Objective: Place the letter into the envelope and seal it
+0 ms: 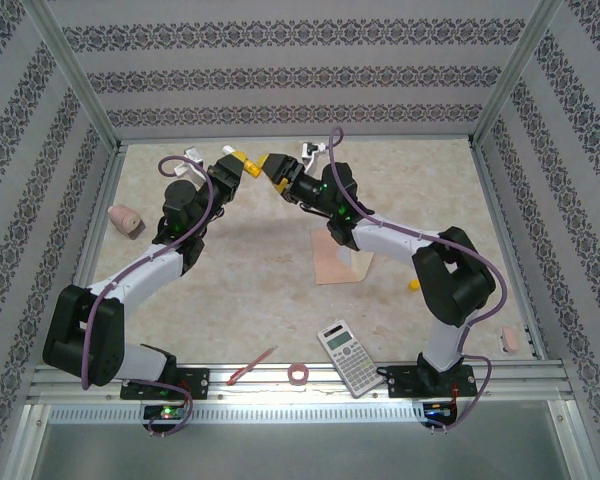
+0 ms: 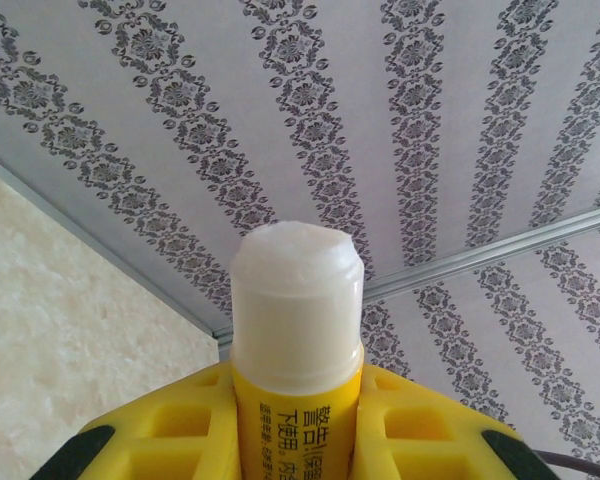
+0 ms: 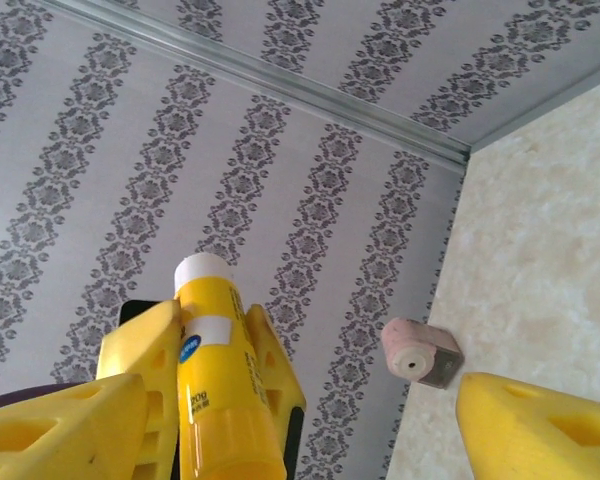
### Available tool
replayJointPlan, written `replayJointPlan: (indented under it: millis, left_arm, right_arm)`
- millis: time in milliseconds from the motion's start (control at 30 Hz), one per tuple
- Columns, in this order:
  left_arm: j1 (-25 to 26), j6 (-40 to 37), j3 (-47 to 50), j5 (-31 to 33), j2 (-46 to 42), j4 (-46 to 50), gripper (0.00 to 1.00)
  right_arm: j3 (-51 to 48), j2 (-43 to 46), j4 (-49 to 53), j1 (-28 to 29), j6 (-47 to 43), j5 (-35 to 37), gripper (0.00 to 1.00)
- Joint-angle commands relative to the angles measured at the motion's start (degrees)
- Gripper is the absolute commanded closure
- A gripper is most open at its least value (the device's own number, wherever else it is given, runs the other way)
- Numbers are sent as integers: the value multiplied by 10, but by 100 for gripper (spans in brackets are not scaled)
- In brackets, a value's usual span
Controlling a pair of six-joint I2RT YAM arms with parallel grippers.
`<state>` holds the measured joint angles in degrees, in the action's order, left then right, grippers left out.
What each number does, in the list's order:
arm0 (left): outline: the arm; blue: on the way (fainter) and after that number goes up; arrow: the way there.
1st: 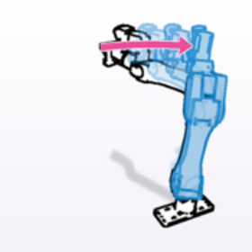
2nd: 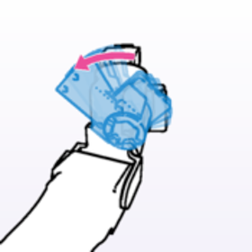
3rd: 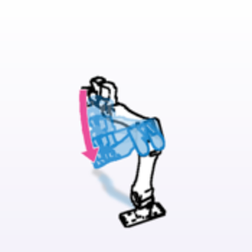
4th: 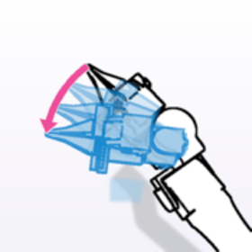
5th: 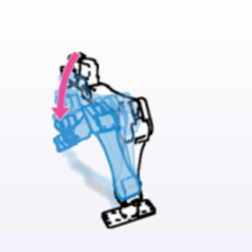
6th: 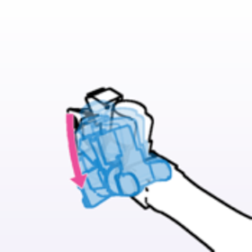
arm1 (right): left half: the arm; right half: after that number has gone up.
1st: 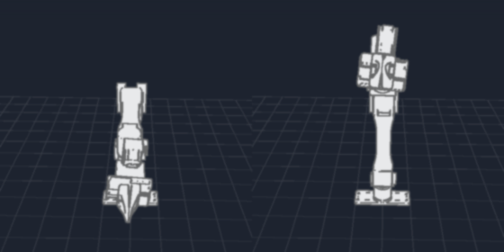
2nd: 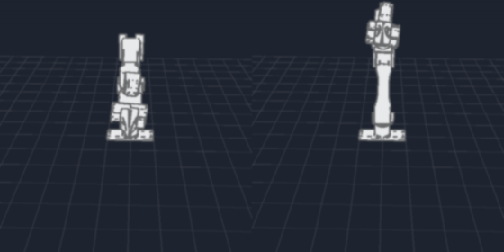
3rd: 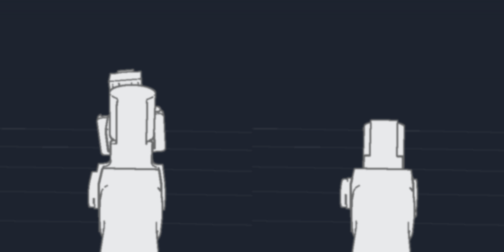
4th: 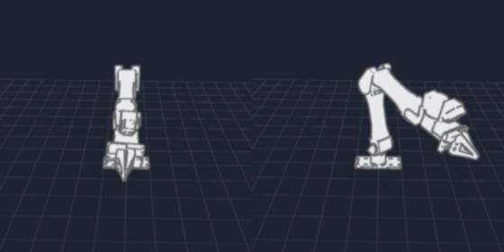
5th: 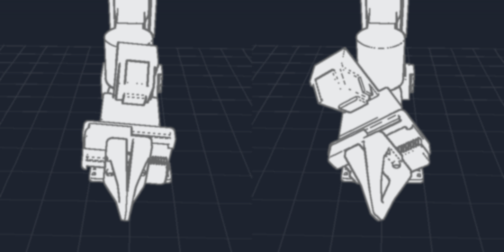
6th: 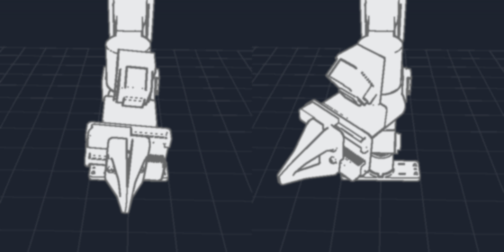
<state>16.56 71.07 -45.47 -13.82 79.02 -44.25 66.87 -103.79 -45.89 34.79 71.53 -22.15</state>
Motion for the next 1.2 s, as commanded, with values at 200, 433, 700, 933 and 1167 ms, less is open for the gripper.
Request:
replayJointPlan:
  millis: [200, 433, 700, 933, 1167]
  left_arm:
    - [8, 12, 8, 1, 6, -49, 100]
    - [9, 13, 7, -1, 10, -50, 100]
    - [9, 13, 10, -2, 10, -47, 100]
    - [9, 11, 12, -1, 12, -45, 100]
    - [9, 7, 10, 1, 13, -43, 100]
  right_arm:
    - [39, -35, -61, 17, 36, -19, 27]
    - [50, -48, -73, 24, 44, -26, 33]
    - [52, -49, -79, 24, 46, -29, 54]
    - [56, -55, -86, 25, 56, -39, 63]
    - [52, -53, -87, 25, 60, -47, 60]
